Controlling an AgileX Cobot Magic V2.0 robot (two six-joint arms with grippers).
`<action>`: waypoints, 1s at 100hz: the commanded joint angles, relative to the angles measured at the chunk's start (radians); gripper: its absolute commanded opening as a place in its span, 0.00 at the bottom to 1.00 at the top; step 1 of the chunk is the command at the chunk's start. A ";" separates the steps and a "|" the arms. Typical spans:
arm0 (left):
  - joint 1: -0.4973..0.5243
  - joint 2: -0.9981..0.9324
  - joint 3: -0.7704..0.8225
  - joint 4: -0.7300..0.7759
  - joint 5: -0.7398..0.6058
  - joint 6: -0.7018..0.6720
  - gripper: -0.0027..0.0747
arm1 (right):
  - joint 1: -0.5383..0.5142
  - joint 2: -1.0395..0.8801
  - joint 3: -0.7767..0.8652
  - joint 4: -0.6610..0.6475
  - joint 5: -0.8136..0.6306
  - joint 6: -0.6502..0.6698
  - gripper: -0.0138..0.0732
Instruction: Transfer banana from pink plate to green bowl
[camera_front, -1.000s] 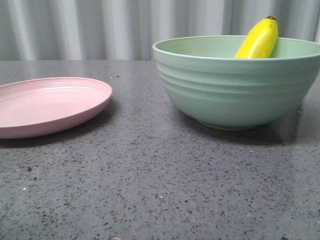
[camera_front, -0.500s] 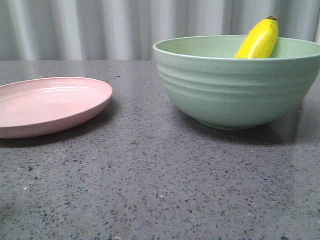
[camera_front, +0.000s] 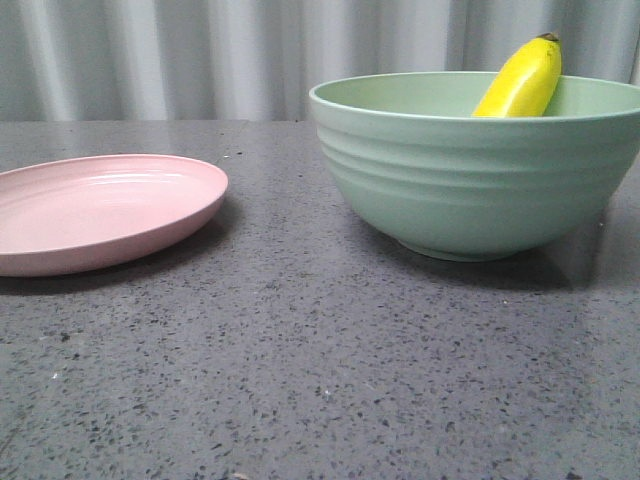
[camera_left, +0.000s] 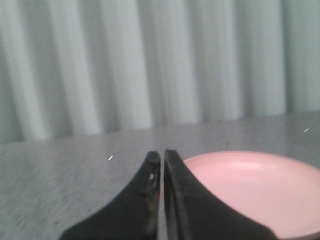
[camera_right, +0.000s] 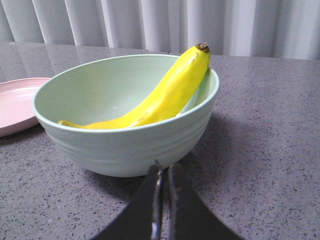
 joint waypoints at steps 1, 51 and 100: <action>0.073 -0.028 0.009 0.000 0.063 -0.008 0.01 | -0.001 0.009 -0.028 -0.010 -0.077 -0.009 0.09; 0.105 -0.029 0.009 -0.007 0.301 -0.006 0.01 | -0.001 0.010 -0.028 -0.010 -0.077 -0.009 0.09; 0.105 -0.029 0.009 -0.007 0.301 -0.006 0.01 | -0.037 0.008 0.034 -0.030 -0.094 -0.009 0.09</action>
